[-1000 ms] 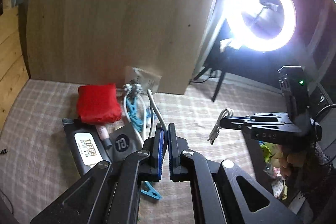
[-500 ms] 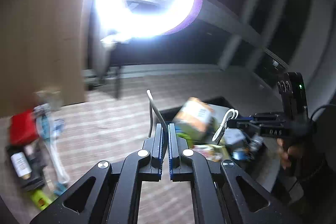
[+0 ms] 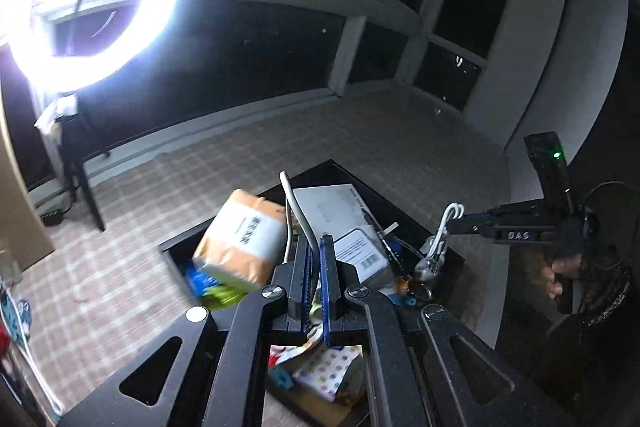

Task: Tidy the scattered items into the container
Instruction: 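Carry the cables to the black tray and open both tools, then move both tools back to the bead-ended white cable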

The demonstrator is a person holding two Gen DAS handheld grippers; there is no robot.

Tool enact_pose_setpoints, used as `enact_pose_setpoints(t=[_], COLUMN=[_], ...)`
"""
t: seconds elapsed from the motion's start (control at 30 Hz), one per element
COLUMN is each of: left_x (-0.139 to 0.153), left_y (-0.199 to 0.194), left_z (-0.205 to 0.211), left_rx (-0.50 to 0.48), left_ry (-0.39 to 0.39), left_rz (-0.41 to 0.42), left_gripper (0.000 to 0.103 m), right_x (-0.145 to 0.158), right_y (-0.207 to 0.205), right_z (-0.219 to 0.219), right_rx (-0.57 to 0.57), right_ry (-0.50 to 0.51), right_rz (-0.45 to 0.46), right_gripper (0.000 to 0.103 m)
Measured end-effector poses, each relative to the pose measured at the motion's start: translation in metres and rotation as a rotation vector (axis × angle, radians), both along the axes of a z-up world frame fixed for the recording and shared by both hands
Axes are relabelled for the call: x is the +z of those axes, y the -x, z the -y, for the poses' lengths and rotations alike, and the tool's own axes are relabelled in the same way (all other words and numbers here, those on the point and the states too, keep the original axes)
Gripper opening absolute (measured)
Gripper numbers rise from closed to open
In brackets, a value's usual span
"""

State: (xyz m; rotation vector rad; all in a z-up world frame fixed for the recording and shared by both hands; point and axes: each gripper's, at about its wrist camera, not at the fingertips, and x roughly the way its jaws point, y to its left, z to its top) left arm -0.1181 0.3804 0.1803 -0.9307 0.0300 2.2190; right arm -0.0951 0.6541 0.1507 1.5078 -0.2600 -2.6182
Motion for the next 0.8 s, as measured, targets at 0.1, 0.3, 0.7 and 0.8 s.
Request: enact_pose_setpoints(t=[0.1,0.3,0.7,0.8], left_x=[-0.003,-0.002,-0.01,-0.016], left_y=[0.006,0.005,-0.005,-0.013], left_z=[-0.022,-0.025,0.029,0.058], left_rx=[-0.05,-0.007,0.139,0.216], left_ry=[0.038,0.059,0.098,0.108], left_rz=[0.006,-0.045,-0.024,-0.01], left_gripper=[0.012,0.048,0.048,0.048], right_x=[-0.01,0.003,0.008,0.013], right_y=[0.01,0.014,0.015,0.018], right_z=[0.005,0.002,0.032,0.062], right_rx=[0.013,-0.048,0.017,0.09], right_ry=[-0.01,-0.008,0.079,0.072], right_rz=[0.03,-0.063,-0.106,-0.125], right_gripper=[0.021,0.06,0.063,0.063])
